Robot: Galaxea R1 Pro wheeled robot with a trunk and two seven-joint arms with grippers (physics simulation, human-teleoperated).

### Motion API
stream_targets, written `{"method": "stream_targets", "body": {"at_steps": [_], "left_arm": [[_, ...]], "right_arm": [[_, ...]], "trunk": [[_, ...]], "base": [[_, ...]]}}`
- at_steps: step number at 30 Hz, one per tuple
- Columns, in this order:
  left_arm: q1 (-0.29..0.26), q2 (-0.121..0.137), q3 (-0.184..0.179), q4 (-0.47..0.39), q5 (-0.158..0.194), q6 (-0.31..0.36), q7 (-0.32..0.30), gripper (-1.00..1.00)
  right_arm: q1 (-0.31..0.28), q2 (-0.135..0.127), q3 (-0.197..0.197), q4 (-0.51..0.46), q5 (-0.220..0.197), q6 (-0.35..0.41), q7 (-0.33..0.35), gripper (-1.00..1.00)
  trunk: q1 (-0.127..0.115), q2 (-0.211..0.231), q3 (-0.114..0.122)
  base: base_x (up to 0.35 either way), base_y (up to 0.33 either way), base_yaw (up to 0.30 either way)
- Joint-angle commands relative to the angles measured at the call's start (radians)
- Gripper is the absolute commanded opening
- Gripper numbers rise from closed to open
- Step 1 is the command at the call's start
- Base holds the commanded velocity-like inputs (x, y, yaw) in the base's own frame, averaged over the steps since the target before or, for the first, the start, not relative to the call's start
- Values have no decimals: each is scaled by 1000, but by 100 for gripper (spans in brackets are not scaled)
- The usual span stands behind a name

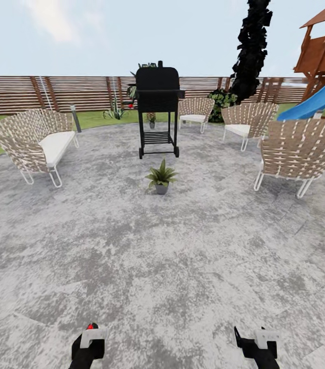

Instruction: Pick up the pesticide atomizer in the garden and spray insectifuge to fully cover both potted plants in the garden.

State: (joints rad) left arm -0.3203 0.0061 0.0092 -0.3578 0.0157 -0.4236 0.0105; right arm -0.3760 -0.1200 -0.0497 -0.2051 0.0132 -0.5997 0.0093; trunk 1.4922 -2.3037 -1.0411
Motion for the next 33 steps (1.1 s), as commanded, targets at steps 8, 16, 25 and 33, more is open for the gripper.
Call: {"method": "stream_targets", "body": {"at_steps": [8, 16, 25, 33], "left_arm": [[0, 0, 0, 0, 2, -3, 2, -100], [0, 0, 0, 0, 1, -3, 2, -100], [0, 0, 0, 0, 1, -3, 2, -100], [0, 0, 0, 0, 1, -4, 2, -100]], "right_arm": [[-1, 0, -4, 1, 2, -3, 0, 100], [-1, 0, -4, 1, 2, -3, 0, 100], [-1, 0, -4, 1, 2, -3, 1, 100], [-1, 0, -4, 1, 2, -3, 0, 100]], "trunk": [[0, 0, 4], [0, 0, 4], [0, 0, 4], [0, 0, 4]], "base": [[336, 0, -176], [337, 0, -10], [337, 0, 0], [323, -84, 0]]}}
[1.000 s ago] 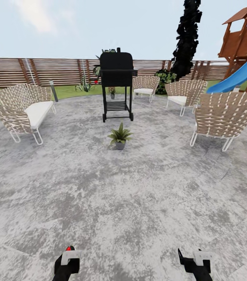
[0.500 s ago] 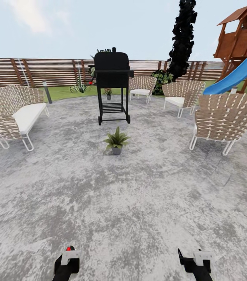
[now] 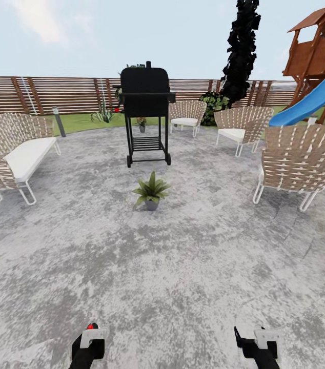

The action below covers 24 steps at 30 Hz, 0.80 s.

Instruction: Pick up the pesticide atomizer in the garden and spray insectifuge to fully cover both potted plants in the garden.

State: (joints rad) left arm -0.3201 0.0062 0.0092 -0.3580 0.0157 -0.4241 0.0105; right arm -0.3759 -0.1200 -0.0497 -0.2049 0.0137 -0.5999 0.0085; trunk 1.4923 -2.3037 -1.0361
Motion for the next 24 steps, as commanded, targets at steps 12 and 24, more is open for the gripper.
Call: {"method": "stream_targets", "body": {"at_steps": [12, 24], "left_arm": [[0, 0, 0, 1, 1, -4, 2, -100], [0, 0, 0, 1, 1, -4, 2, -100]], "right_arm": [[-1, 0, -4, 1, 2, -3, 1, 100], [0, 0, -4, 1, 2, -3, 1, 100]], "trunk": [[0, 0, -1], [0, 0, -1]], "base": [[290, -149, 0], [281, -162, 0]]}}
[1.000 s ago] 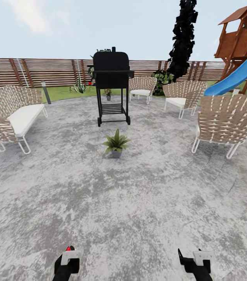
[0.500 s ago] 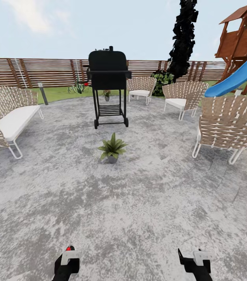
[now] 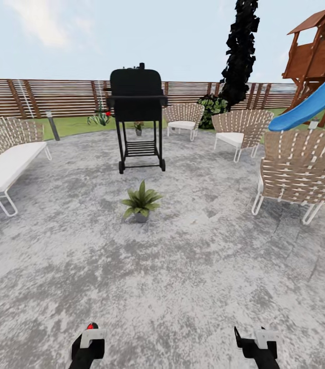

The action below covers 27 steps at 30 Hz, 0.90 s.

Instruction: Pick up the pesticide atomizer in the garden and spray insectifuge to fully cover both potted plants in the garden.

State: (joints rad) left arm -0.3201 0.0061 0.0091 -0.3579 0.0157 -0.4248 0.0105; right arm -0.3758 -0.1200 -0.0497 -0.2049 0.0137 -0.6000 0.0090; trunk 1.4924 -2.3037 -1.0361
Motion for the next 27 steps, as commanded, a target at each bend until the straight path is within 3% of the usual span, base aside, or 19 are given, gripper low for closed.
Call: {"method": "stream_targets", "body": {"at_steps": [1, 15, 27], "left_arm": [[0, 0, 0, 0, 1, -3, 2, -100], [0, 0, 0, 0, 1, -3, 2, -100], [0, 0, 0, 0, 1, -2, 2, -100]], "right_arm": [[-1, 0, -4, 1, 2, -3, 1, 100], [0, 0, -4, 1, 2, -3, 1, 100], [-1, 0, -4, 1, 2, -3, 1, 100]], "trunk": [[0, 0, -1], [0, 0, -1], [0, 0, -1]], "base": [[281, -162, 0], [281, -162, 10], [281, -162, 230]]}}
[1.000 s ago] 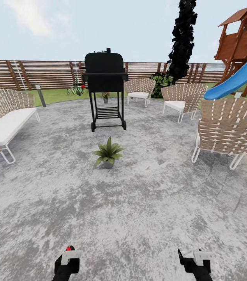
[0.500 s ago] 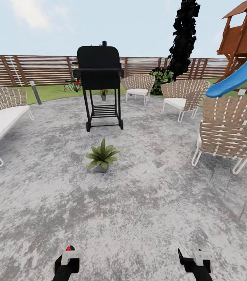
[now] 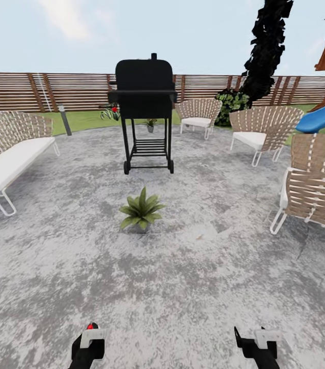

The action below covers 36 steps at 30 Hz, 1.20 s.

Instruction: Pick up the pesticide atomizer in the garden and spray insectifuge to fully cover both potted plants in the garden.

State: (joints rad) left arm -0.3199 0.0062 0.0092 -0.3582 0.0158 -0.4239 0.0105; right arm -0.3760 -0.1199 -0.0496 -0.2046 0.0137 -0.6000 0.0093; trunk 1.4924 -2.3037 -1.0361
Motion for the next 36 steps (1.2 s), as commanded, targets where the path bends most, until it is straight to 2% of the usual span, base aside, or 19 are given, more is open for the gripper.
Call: {"method": "stream_targets", "body": {"at_steps": [1, 11, 28, 36], "left_arm": [[-1, 0, 0, 1, 1, -4, 2, -100], [-1, 0, 0, 1, 1, -4, 2, -100], [-1, 0, 0, 0, 1, -4, 2, -100], [-1, 0, 0, 0, 1, -4, 2, -100]], "right_arm": [[-1, 0, -4, 1, 2, -3, 1, 100], [0, 0, -4, 1, 2, -3, 1, 100], [0, 0, -4, 1, 2, -3, 1, 100], [0, 0, -4, 1, 2, -3, 1, 100]], "trunk": [[0, 0, -1], [0, 0, -1], [0, 0, -1], [0, 0, -1]], "base": [[281, -162, 107], [280, -162, 11], [262, -162, 250], [205, -162, 42]]}}
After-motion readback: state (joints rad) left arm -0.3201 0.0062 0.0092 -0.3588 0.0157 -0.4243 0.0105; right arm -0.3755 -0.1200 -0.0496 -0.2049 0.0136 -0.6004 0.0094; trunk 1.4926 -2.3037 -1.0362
